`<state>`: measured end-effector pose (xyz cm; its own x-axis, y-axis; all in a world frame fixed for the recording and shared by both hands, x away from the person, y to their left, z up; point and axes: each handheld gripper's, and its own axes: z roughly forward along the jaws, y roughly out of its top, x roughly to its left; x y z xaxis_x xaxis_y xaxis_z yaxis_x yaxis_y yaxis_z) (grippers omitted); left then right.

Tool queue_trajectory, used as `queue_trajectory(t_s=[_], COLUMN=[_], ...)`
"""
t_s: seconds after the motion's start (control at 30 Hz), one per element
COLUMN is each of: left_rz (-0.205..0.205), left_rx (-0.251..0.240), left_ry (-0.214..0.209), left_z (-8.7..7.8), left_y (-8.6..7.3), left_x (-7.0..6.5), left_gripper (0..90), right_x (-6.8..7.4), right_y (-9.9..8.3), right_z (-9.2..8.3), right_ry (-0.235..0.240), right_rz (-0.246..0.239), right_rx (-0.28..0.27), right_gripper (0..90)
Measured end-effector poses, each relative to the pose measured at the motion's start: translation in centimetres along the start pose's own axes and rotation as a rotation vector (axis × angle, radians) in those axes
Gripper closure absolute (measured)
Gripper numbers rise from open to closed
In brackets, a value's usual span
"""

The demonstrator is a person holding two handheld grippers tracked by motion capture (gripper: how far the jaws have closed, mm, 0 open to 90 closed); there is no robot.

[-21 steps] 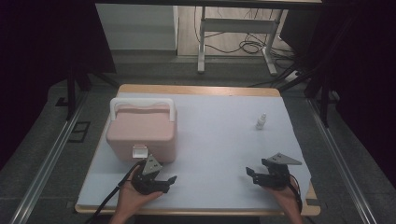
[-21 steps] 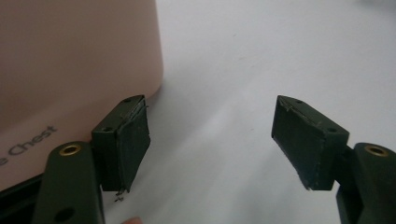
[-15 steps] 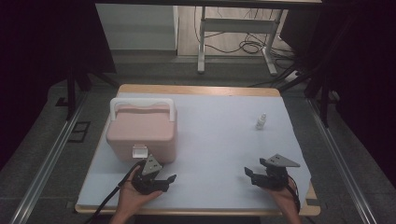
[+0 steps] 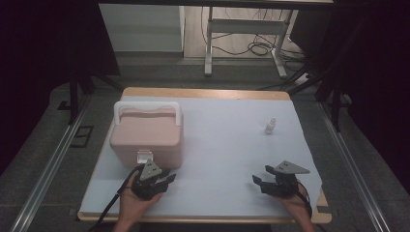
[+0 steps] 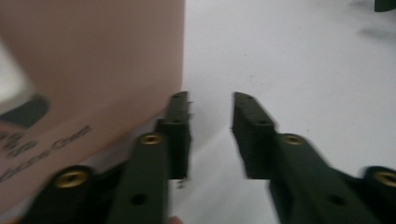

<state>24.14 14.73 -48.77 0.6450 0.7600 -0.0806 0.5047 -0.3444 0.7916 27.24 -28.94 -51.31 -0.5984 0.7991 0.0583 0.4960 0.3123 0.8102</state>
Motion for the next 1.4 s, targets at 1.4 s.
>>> queue_trajectory(t_s=[1.4], left_rz=[-0.200], left_rx=[-0.086], left_ry=[0.176], left_z=[-5.2], left_y=[0.3], left_x=[21.2], left_gripper=[90.0], right_x=[0.5], right_y=[-0.2], right_z=[0.1], right_ry=[-0.060], right_rz=[-0.066], right_rx=[-0.003], right_gripper=[33.6])
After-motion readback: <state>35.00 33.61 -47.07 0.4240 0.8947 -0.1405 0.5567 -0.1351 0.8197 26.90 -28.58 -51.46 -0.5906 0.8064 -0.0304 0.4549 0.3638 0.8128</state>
